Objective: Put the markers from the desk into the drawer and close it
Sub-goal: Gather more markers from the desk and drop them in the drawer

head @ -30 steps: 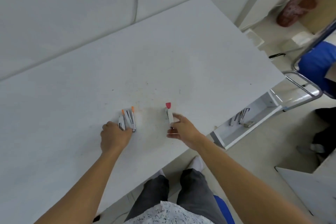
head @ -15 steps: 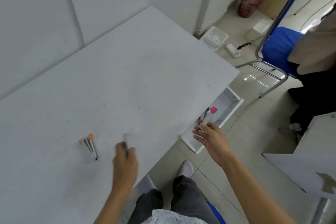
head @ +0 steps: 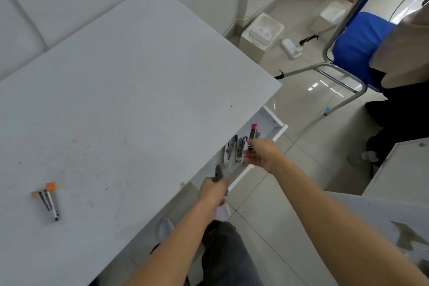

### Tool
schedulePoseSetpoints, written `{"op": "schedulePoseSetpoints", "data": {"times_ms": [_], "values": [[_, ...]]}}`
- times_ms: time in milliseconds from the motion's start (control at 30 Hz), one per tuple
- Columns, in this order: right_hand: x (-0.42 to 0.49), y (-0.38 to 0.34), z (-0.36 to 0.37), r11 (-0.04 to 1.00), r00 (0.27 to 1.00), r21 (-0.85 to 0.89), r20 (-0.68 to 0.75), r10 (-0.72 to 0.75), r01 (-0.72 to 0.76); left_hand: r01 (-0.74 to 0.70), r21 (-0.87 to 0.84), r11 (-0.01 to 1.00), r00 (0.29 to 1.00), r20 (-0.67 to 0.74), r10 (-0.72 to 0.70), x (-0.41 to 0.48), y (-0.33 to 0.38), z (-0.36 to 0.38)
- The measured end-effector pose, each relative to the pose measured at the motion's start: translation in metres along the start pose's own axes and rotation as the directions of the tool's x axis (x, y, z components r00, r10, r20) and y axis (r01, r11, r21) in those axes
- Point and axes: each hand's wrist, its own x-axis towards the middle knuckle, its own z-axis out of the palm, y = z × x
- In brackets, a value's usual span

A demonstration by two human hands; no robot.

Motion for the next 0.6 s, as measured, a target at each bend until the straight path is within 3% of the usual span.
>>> {"op": "schedulePoseSetpoints", "data": {"times_ms": [167, 267, 400, 500, 600], "values": [[0.039, -0.029, 0.006, 0.978, 0.998, -0.197, 0.002, 0.064, -0.063, -0.007, 0.017, 1.0, 0.986, -0.166, 0.01, 0.039, 0.017, 0.008], [0.053, -0.031, 0.01, 0.994, 0.994, -0.073, -0.081, 0.08, -0.086, -0.016, -0.005, 1.0, 0.984, -0.179, 0.015, 0.059, 0.02, 0.011], [0.058, -0.017, 0.011, 0.999, 0.972, 0.04, -0.235, 0.004, 0.006, -0.031, -0.23, 0.973, 0.988, -0.154, -0.005, 0.063, 0.018, 0.018], [0.044, -0.004, 0.013, 0.994, 0.947, -0.025, -0.304, -0.106, 0.103, -0.045, -0.137, 0.99, 0.982, -0.187, 0.019, 0.058, 0.011, 0.018], [0.019, 0.006, 0.019, 0.983, 0.94, 0.025, -0.299, -0.164, 0.179, -0.05, -0.055, 0.997, 0.981, -0.192, 0.039, 0.038, 0.007, 0.013]]}}
